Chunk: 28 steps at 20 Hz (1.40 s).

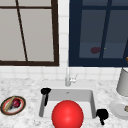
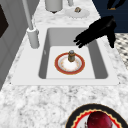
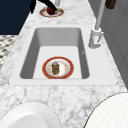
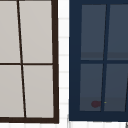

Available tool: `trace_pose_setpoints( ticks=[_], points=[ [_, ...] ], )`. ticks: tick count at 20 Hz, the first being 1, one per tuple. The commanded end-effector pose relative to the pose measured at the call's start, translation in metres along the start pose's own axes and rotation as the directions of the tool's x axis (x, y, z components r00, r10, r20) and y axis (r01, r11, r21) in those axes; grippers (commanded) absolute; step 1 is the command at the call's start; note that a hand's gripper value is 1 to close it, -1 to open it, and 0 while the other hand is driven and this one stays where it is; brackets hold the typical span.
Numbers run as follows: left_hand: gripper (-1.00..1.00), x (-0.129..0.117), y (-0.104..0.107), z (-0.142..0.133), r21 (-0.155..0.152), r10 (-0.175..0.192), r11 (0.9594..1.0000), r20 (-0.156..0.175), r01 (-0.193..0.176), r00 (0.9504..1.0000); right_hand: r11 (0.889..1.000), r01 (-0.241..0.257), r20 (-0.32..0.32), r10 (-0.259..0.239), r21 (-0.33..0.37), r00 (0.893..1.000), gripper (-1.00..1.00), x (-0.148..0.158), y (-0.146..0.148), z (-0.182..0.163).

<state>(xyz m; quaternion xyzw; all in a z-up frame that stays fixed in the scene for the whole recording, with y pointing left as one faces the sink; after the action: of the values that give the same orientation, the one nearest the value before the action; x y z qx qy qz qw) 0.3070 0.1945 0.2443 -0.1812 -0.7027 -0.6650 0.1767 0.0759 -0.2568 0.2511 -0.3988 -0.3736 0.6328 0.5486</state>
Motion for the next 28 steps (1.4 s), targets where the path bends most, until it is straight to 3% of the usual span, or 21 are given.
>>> trace_pose_setpoints(
  ticks=[1,11,15,27,28],
  points=[
    [-1.0,-0.018,-0.008,-0.025,-0.032,0.014,0.9994,-0.019,-0.015,0.9997,1.0,0.0,0.0,0.0,0.0,1.0,0.0,0.0,0.0,0.0],
    [-1.0,-0.062,-0.046,-0.093,-0.05,0.037,0.998,-0.035,-0.039,0.9987,1.0,0.0,0.0,0.0,0.0,1.0,0.0,0.0,0.0,0.0],
    [-1.0,-0.068,-0.06,-0.118,-0.052,0.061,0.9966,-0.04,-0.063,0.9973,1.0,0.0,0.0,0.0,0.0,1.0,0.0,0.0,0.0,0.0],
    [-1.0,-0.072,-0.089,-0.184,-0.078,0.079,0.9935,-0.047,-0.082,0.9958,1.0,0.0,0.0,0.0,0.0,1.0,0.0,0.0,0.0,0.0],
    [-1.0,-0.071,-0.092,-0.185,-0.071,0.073,0.9946,-0.046,-0.076,0.9963,1.0,0.0,0.0,0.0,0.0,1.0,0.0,0.0,0.0,0.0]
  ],
)
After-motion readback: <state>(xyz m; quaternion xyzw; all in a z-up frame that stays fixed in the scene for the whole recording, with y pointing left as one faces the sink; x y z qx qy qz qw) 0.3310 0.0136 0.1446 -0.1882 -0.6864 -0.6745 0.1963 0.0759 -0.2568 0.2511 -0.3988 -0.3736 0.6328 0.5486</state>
